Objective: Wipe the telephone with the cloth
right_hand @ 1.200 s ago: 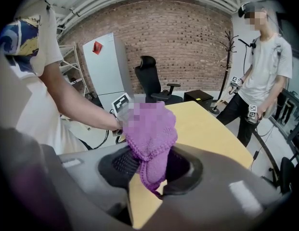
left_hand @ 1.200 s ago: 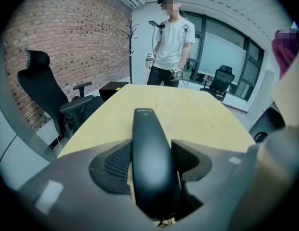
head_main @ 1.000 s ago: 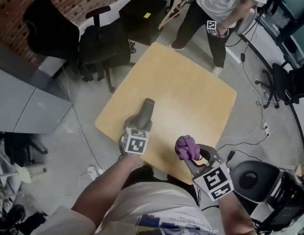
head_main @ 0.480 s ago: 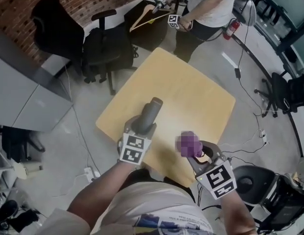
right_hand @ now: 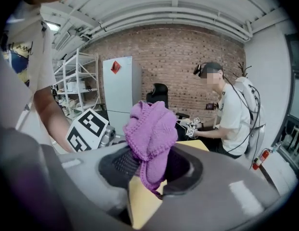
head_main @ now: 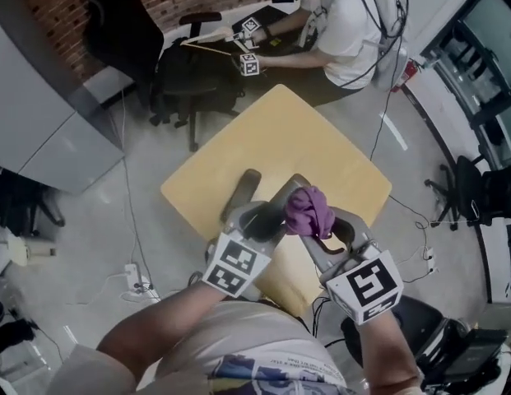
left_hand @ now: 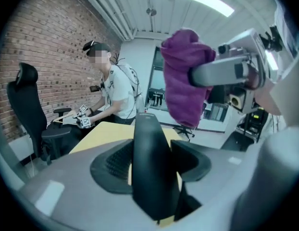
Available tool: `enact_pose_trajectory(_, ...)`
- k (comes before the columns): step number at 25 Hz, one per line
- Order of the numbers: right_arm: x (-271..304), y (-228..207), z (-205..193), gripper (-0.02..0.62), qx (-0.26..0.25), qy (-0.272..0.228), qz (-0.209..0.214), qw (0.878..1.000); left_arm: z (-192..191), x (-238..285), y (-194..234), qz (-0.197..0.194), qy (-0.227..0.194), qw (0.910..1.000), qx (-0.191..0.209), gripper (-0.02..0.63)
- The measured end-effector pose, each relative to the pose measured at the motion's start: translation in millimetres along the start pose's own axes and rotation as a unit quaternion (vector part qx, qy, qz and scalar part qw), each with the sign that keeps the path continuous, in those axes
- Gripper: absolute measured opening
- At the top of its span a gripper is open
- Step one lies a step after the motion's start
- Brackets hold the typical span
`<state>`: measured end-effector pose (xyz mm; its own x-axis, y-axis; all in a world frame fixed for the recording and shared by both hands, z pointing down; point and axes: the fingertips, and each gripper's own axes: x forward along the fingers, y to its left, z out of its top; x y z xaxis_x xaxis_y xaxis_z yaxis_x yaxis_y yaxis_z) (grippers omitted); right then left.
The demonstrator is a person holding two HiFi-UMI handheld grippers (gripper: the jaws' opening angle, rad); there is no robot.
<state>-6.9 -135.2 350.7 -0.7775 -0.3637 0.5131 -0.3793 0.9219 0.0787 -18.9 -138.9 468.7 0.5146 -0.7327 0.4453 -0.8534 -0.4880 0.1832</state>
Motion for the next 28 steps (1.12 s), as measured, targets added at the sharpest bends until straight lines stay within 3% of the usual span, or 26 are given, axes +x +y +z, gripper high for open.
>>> enact_pose_trajectory(8,26,46,-5,0.123,-0.006,-0.001,0.094,0.996,14,-5,-36,-0.013,-0.019,0.9997,0.012,0.256)
enact_pose_trajectory(24,-2,-36,-13,0.123,-0.008,-0.012,0.021,1.000,12,-27,-62,0.008,-0.042,0.9988,-0.025,0.255)
enact_pose_trajectory(28,-9,-40,-4,0.123,-0.006,-0.027,0.023,0.999,12,-31,-58,0.018,-0.045,0.9984,-0.031,0.255)
